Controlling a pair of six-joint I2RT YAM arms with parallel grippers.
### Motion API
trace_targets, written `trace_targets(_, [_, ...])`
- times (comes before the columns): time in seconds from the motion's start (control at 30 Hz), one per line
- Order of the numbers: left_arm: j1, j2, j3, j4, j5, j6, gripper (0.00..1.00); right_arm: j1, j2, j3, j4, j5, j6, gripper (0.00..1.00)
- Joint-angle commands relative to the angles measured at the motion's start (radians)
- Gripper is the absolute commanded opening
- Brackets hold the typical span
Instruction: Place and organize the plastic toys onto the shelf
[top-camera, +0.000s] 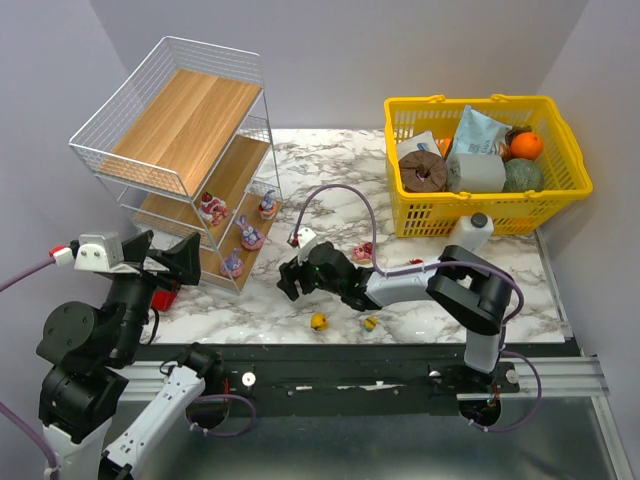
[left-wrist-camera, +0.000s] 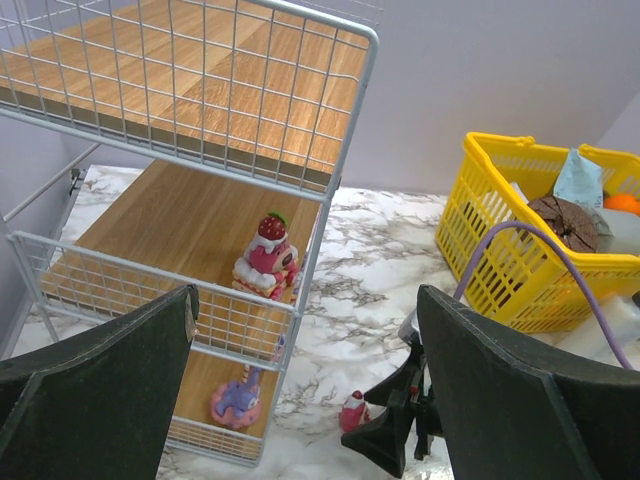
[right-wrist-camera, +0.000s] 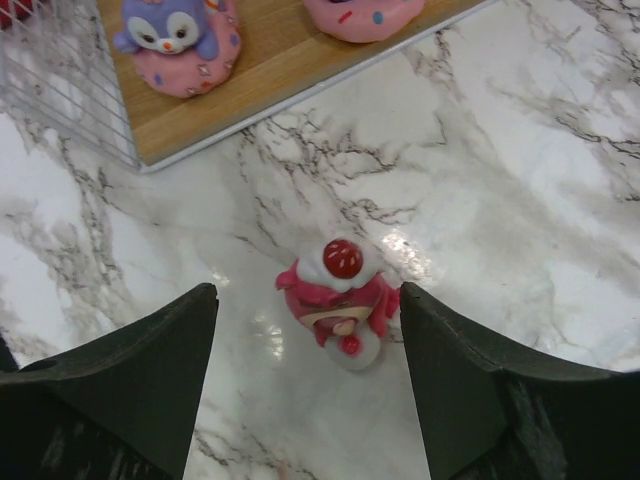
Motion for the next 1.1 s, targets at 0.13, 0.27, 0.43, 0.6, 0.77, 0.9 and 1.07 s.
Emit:
trace_targets(0.13, [-0.006,0.026,0.022,-0.015,0.003,0.012,0.99,-0.038,0.063,-0.058,0.124,-0.064,-0.060,0.80])
trace_targets(0.27, [-0.006,0.032,0.010,-0.010,0.006,0.012,0.99,-0.037,0.086,-0.053,0.133,-0.066,-0.066,0.80])
trace_targets(0.43, [-0.006,0.030,0.005,-0.007,0.003,0.013,0.99,-0.038,0.120,-0.033,0.133,-0.070,-0.073,0.73])
trace_targets(0.6, [-0.006,0.030,0.005,-0.008,0.001,0.018,0.99,-0.038,0.143,-0.012,0.119,-0.047,-0.062,0.55])
trace_targets(0.77, [-0.006,0.026,0.002,-0.010,-0.001,0.018,0.99,-0.038,0.143,0.005,0.104,-0.026,-0.054,0.32])
trace_targets(0.9, [-0.006,0.024,0.005,-0.010,-0.001,0.018,0.99,-0.037,0.129,0.031,0.061,0.008,-0.028,0.17])
trace_targets(1.07, [-0.006,0.020,0.010,-0.012,-0.005,0.020,0.99,-0.037,0.030,0.089,-0.072,0.049,0.026,0.14])
